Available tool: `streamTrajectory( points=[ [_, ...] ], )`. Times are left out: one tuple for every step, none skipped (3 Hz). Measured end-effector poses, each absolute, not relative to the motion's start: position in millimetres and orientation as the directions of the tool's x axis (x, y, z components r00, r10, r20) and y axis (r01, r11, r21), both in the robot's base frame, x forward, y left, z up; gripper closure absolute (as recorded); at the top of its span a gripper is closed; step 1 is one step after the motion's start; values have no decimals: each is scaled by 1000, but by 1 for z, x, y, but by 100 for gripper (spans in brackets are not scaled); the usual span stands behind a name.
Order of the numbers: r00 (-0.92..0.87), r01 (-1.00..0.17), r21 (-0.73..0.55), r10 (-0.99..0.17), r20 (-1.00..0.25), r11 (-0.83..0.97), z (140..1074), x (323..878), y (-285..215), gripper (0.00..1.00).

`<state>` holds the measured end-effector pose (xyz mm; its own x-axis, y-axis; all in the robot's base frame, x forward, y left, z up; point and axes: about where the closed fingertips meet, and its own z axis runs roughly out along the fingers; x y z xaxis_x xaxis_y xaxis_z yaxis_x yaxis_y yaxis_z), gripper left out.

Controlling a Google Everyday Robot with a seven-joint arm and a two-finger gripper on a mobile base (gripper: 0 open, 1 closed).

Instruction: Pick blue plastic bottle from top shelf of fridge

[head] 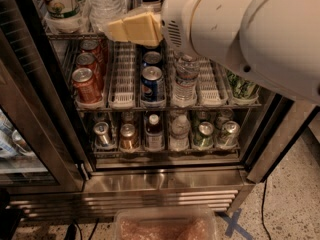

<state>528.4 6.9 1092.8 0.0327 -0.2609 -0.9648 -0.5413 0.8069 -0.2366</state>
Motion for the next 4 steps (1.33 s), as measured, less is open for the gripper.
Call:
streamTrajectory(
  points=[
    [91, -505, -310, -307, -947, 806, 1098, 530, 8, 0],
    [133, -466, -373, -353, -926, 802, 1098, 533, 4, 0],
    [150, -439, -404, -378, -913, 803, 1092, 538, -1, 11],
    [147, -429, -403, -377, -914, 808, 1083, 544, -5, 15]
  ],
)
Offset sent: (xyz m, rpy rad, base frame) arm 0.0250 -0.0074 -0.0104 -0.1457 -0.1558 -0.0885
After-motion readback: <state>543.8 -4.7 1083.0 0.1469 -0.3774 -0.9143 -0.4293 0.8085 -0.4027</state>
